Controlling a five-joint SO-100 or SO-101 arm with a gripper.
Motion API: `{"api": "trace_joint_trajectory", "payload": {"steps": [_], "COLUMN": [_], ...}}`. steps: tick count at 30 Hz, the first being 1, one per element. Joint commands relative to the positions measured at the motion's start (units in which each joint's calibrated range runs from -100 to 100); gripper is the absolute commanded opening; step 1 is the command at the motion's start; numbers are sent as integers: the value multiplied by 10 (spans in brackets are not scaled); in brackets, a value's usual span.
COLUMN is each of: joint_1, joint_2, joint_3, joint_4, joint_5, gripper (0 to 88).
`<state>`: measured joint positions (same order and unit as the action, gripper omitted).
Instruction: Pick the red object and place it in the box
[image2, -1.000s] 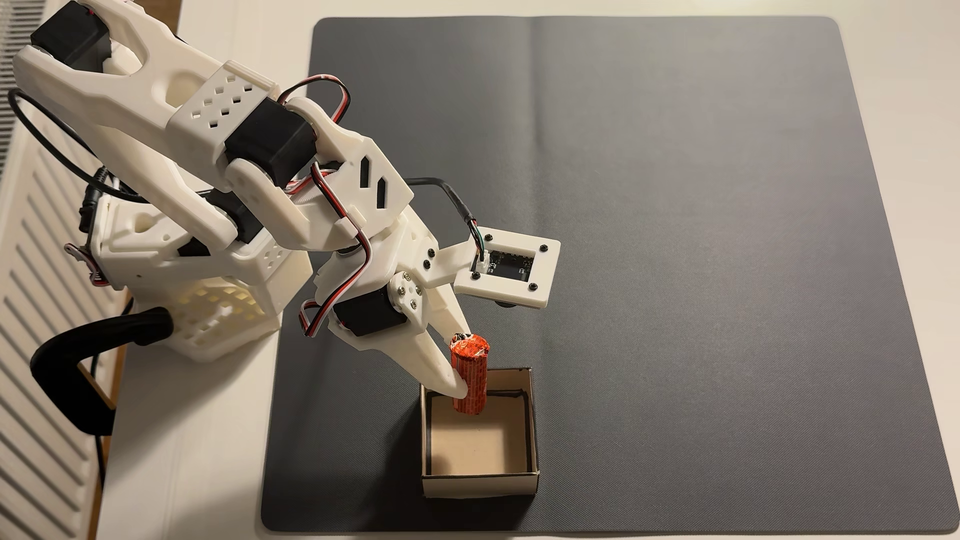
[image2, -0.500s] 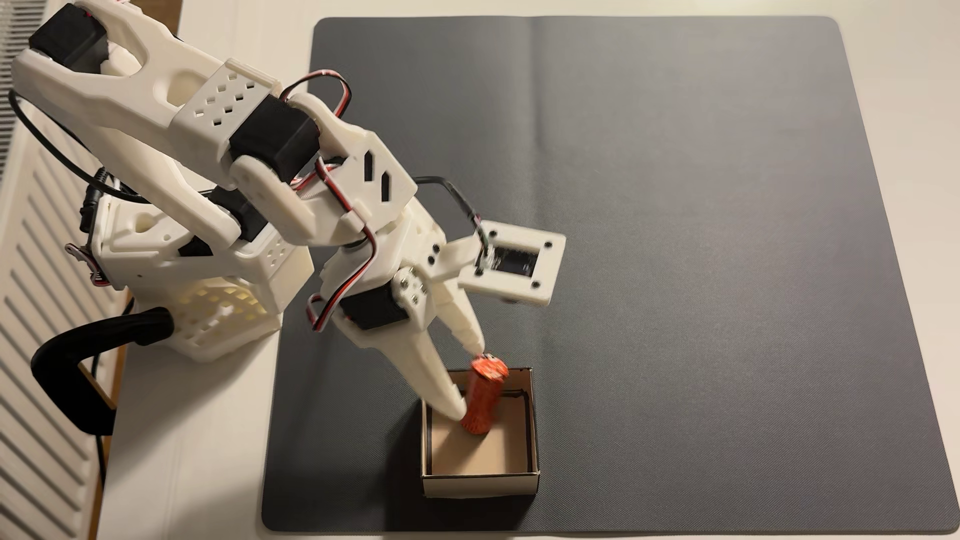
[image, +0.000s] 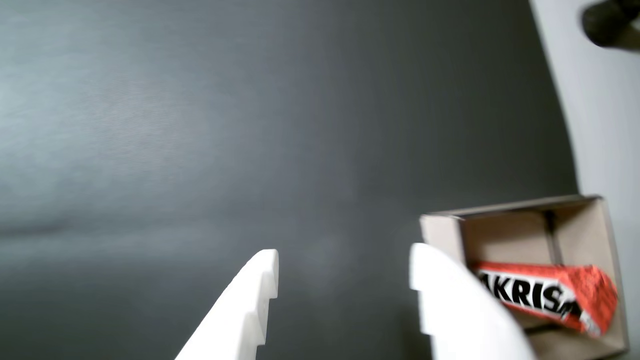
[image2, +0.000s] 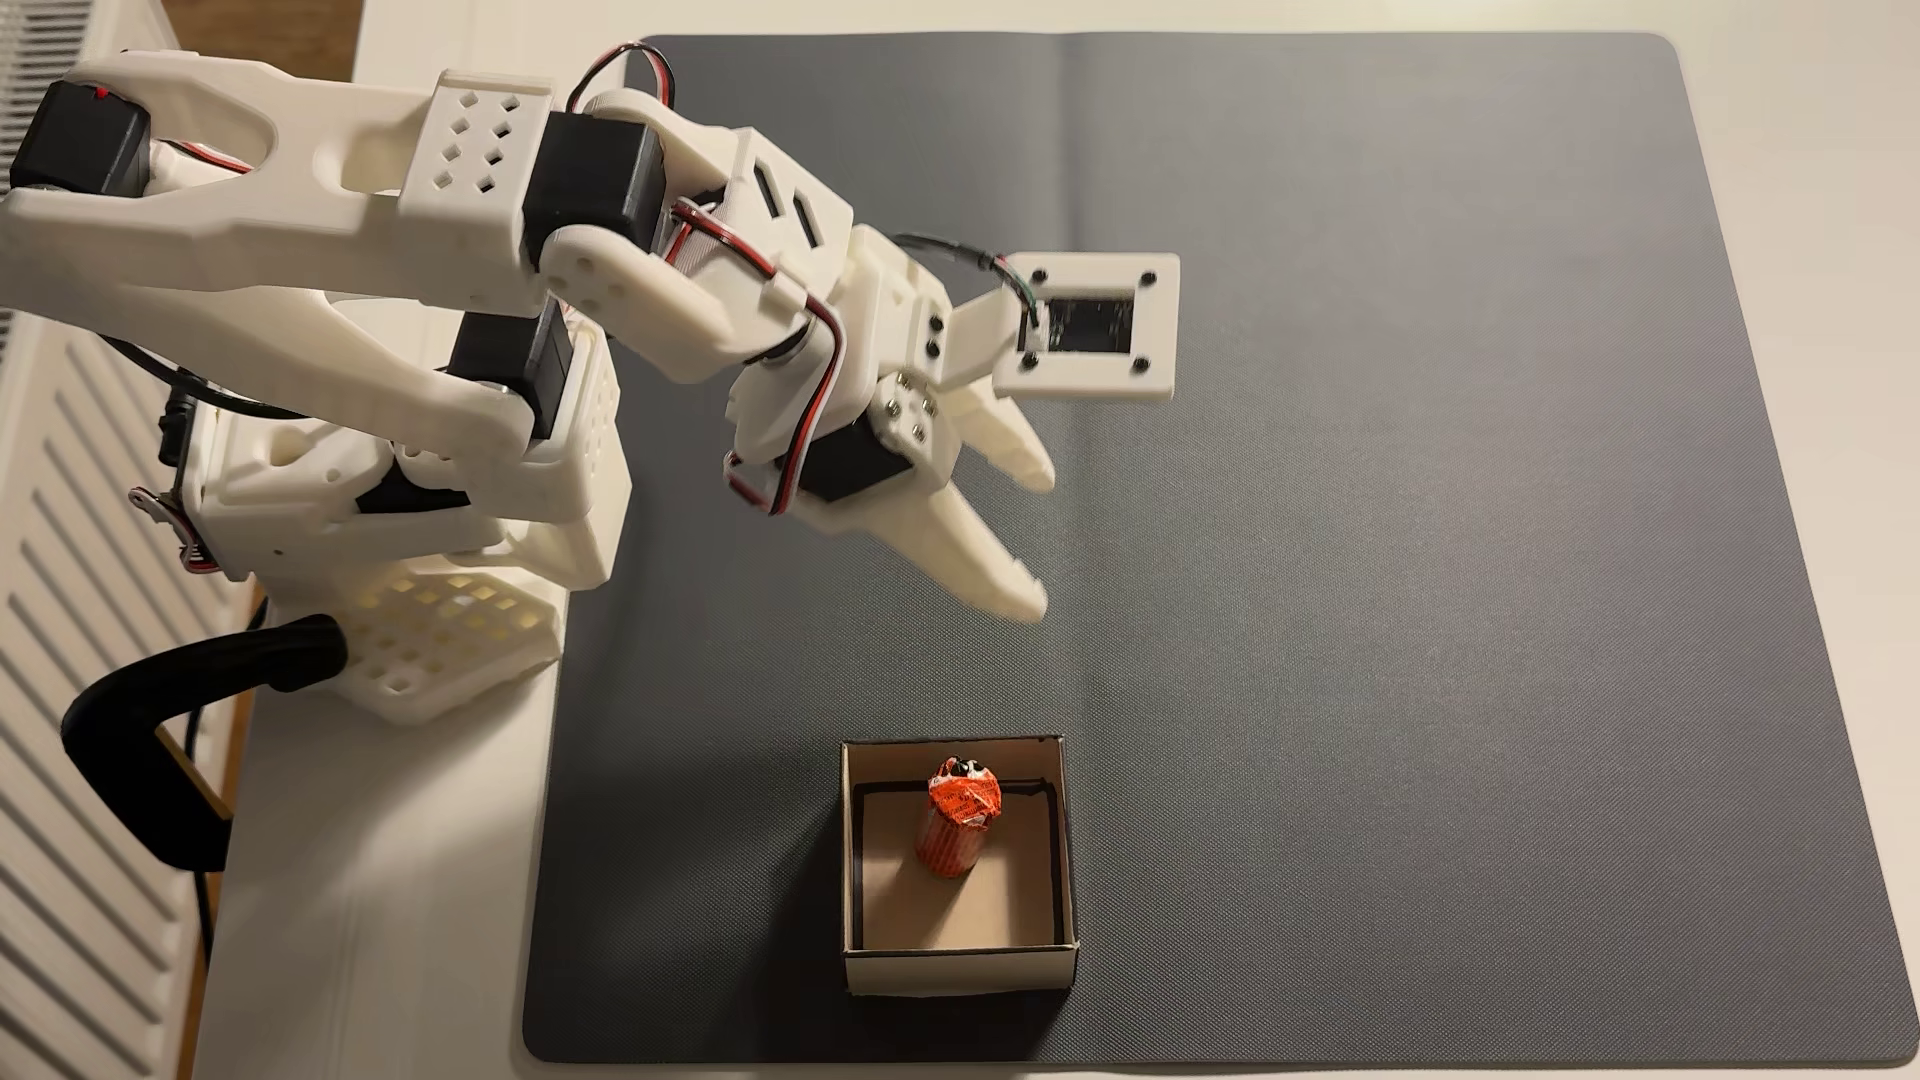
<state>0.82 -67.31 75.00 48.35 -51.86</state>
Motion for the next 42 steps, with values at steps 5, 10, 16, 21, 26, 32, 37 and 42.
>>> {"api": "trace_joint_trajectory", "payload": {"steps": [5, 10, 16, 21, 26, 32, 37, 42], "joint_1": [-26, -33, -29, -29, -30, -35, -35, -34], "joint_2": [-4, -8, -9, -9, -9, -9, -9, -9], "joint_3": [25, 76, 126, 166, 189, 226, 241, 245], "joint_4": [-49, -77, -73, -72, -72, -74, -74, -39], "joint_5": [-6, -6, -6, -6, -6, -7, -7, -7], "gripper": [31, 9, 8, 8, 8, 8, 8, 8]}}
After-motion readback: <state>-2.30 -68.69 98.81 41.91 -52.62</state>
